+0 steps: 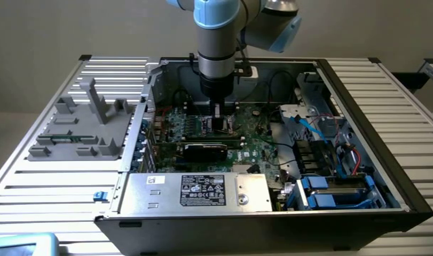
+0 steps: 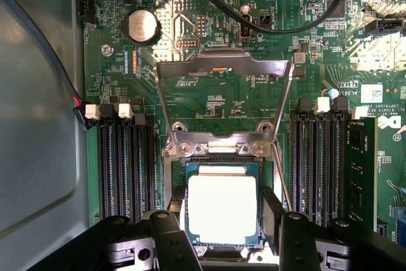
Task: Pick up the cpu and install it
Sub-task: 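Place the cpu into insertion slot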
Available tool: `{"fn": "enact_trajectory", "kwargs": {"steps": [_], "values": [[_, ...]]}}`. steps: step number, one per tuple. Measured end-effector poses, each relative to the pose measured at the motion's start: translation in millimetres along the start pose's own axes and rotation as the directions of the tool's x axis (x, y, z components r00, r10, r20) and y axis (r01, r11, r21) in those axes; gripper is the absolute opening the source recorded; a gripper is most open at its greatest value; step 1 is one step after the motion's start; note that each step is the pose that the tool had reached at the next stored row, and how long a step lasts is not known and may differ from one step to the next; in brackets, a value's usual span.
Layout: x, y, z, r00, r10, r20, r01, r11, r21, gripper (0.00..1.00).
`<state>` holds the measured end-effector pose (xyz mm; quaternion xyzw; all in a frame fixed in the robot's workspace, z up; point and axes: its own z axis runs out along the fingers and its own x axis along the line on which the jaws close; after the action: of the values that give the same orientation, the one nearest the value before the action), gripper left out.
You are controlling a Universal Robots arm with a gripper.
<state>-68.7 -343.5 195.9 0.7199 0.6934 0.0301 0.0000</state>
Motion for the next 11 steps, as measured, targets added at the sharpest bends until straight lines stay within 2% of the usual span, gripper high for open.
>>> {"fn": "enact_trajectory", "kwargs": {"steps": [11], "values": [[0.0,0.0,0.5,1.0,0.0,0.0,0.0,1.0,-0.0003,0.55]]}}
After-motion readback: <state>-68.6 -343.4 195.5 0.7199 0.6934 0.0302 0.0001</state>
